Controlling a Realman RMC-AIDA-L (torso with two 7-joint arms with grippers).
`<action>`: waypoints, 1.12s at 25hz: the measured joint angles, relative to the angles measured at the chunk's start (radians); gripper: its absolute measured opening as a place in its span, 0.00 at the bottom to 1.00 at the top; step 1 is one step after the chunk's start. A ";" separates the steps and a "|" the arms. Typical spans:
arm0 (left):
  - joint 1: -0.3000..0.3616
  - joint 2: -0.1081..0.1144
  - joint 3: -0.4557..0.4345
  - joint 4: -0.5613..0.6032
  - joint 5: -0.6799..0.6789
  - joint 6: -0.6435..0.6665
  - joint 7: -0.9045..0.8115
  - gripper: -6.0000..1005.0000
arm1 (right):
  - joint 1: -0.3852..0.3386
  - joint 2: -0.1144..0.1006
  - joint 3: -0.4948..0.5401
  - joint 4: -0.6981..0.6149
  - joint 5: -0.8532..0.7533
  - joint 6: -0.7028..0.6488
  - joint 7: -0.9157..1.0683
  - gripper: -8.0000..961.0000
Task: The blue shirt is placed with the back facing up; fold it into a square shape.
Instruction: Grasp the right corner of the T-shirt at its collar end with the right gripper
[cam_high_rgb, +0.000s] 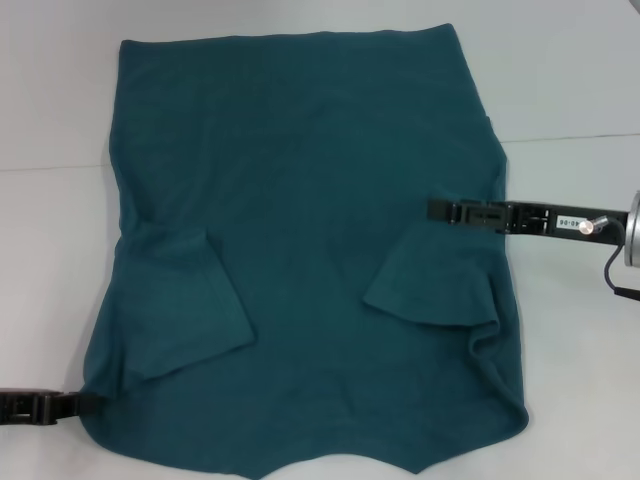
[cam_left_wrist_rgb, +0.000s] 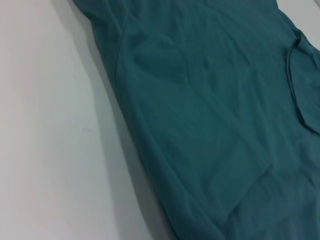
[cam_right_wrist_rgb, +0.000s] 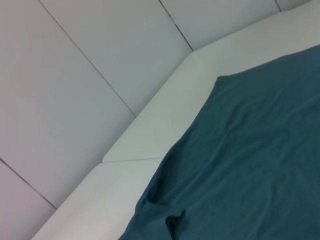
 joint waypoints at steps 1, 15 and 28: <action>0.001 0.001 -0.004 0.000 0.000 0.004 0.000 0.03 | -0.002 -0.001 -0.002 0.000 -0.001 -0.001 0.000 0.92; 0.040 0.006 -0.069 0.055 -0.009 0.089 0.011 0.03 | -0.070 -0.069 -0.008 -0.005 -0.139 -0.166 0.226 0.92; 0.044 0.002 -0.066 0.053 -0.009 0.103 0.021 0.03 | -0.136 -0.081 -0.005 -0.011 -0.196 -0.108 0.284 0.85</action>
